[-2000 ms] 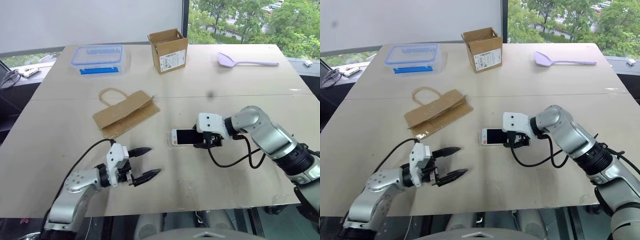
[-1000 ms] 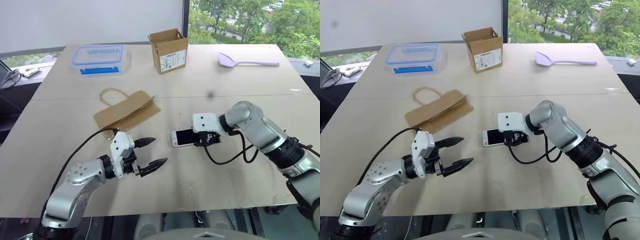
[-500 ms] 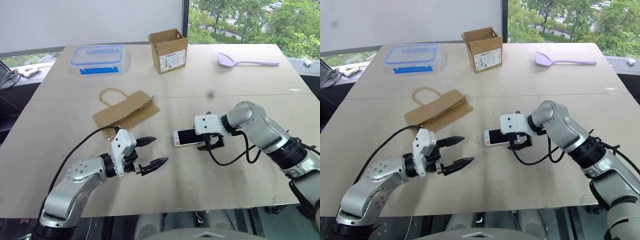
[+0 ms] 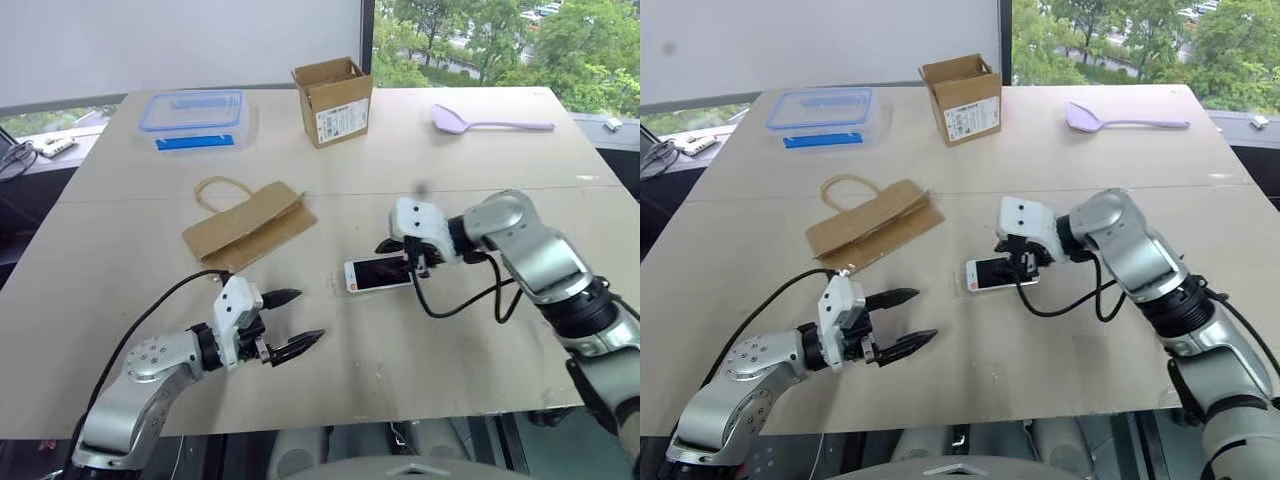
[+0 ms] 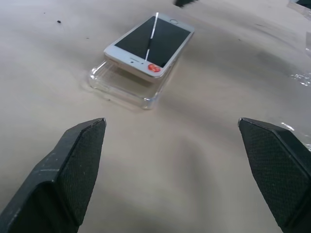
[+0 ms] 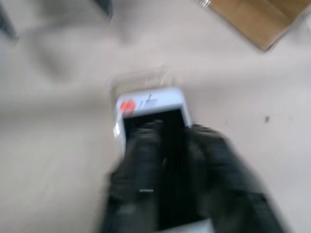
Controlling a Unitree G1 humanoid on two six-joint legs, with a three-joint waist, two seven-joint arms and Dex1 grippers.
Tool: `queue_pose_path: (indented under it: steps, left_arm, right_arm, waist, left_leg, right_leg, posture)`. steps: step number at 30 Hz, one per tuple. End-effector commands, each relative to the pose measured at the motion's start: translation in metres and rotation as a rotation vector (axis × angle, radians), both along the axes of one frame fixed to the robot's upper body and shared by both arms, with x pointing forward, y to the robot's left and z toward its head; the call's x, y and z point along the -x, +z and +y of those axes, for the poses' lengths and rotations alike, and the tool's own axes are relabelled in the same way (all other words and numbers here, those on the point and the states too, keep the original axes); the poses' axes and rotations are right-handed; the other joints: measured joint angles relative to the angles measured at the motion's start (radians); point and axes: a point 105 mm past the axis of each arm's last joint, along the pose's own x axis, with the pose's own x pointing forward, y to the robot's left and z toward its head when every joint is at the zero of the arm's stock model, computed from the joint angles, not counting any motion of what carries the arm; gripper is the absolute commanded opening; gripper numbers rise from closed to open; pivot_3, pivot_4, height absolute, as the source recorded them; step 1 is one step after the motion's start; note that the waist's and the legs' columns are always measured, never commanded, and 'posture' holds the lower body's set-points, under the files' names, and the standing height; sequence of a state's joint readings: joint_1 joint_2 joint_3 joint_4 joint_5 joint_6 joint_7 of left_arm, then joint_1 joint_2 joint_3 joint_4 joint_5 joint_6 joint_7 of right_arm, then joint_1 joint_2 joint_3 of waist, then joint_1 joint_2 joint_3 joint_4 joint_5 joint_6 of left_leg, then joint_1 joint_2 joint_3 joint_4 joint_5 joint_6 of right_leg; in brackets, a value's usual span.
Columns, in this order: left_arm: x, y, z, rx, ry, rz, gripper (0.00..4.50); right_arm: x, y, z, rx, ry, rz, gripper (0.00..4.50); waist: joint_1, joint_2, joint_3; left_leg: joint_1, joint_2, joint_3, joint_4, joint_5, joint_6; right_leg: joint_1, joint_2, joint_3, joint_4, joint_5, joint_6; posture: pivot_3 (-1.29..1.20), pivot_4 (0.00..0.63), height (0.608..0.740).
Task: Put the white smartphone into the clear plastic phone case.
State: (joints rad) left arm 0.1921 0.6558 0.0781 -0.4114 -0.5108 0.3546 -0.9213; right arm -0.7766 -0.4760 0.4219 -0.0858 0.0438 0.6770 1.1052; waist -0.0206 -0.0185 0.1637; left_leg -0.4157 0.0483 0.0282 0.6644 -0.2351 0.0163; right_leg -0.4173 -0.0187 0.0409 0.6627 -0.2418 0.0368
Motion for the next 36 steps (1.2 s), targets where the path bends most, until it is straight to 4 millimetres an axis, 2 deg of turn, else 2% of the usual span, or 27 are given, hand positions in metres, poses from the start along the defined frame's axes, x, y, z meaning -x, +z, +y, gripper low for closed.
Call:
queue_pose_path:
  steps: [1, 5, 10, 20, 23, 26, 30, 36]
  left_arm:
    - [-0.001, 0.006, 0.003, -0.011, -0.004, -0.044, 4.5]
    - [-0.001, 0.004, 0.004, -0.017, 0.003, -0.05, 4.5]
    - [0.003, 0.005, -0.005, -0.015, 0.006, -0.057, 4.5]
    - [0.002, 0.01, -0.004, -0.014, 0.017, -0.062, 4.5]
    - [0.002, 0.011, -0.005, -0.011, 0.014, -0.061, 4.5]
    - [0.003, 0.011, -0.005, -0.01, 0.011, -0.058, 4.5]
    - [0.003, 0.011, -0.005, -0.01, 0.008, -0.054, 4.5]
    - [0.003, 0.011, -0.007, -0.006, 0.002, -0.05, 4.5]
  right_arm:
    - [-0.022, 0.008, 0.009, -0.031, -0.078, -0.092, 0.08]
    - [-0.031, -0.006, 0.013, 0.01, -0.09, -0.125, 0.08]
    - [-0.014, -0.021, 0.013, 0.083, 0.022, -0.096, 0.08]
    - [-0.019, 0.0, 0.007, 0.01, -0.013, -0.145, 0.08]
    - [-0.006, 0.007, 0.008, -0.043, 0.038, -0.107, 0.08]
    - [0.014, 0.006, 0.005, -0.064, 0.104, -0.018, 0.08]
    - [0.024, -0.011, -0.001, -0.029, 0.118, 0.043, 0.08]
    - [0.019, -0.046, -0.005, 0.037, 0.051, 0.094, 0.08]
  waist:
    - [0.001, 0.0, 0.0]
    - [0.007, 0.0, 0.0]
    - [0.006, 0.0, 0.0]
    - [0.003, 0.0, 0.0]
    - [0.004, 0.0, 0.0]
    - [0.005, 0.0, 0.0]
    - [0.005, 0.0, 0.0]
    - [0.001, 0.0, 0.0]
  left_leg:
    - [0.0, 0.0, 0.0, 0.0, 0.0, 0.0]
    - [-0.001, -0.001, 0.002, -0.001, 0.0, 0.0]
    - [-0.001, -0.001, 0.005, -0.003, 0.0, 0.0]
    - [0.0, 0.0, 0.008, -0.005, 0.0, 0.0]
    - [0.0, 0.0, 0.009, -0.005, 0.0, 0.0]
    - [-0.001, 0.0, 0.008, -0.006, 0.0, 0.0]
    - [0.0, 0.0, 0.008, -0.006, 0.0, 0.0]
    - [0.001, 0.0, 0.009, -0.006, 0.0, 0.0]
  right_leg:
    - [0.0, 0.0, 0.0, 0.0, 0.0, 0.0]
    - [-0.001, -0.001, 0.0, -0.001, 0.0, 0.0]
    - [-0.002, -0.002, 0.002, -0.002, 0.0, 0.0]
    - [-0.003, 0.001, 0.001, 0.0, 0.0, 0.0]
    - [-0.003, 0.0, 0.002, -0.001, 0.0, 0.0]
    - [-0.003, 0.0, 0.002, -0.001, 0.0, 0.0]
    - [-0.003, 0.0, 0.002, -0.001, 0.0, 0.0]
    - [-0.003, 0.001, 0.003, -0.001, 0.0, 0.0]
  posture:
    - [0.0, 0.15, 0.74]
    - [0.0, 0.15, 0.74]
    - [0.0, 0.15, 0.74]
    - [0.0, 0.15, 0.74]
    - [0.0, 0.15, 0.74]
    - [0.0, 0.15, 0.74]
    - [0.0, 0.15, 0.74]
    - [0.0, 0.15, 0.74]
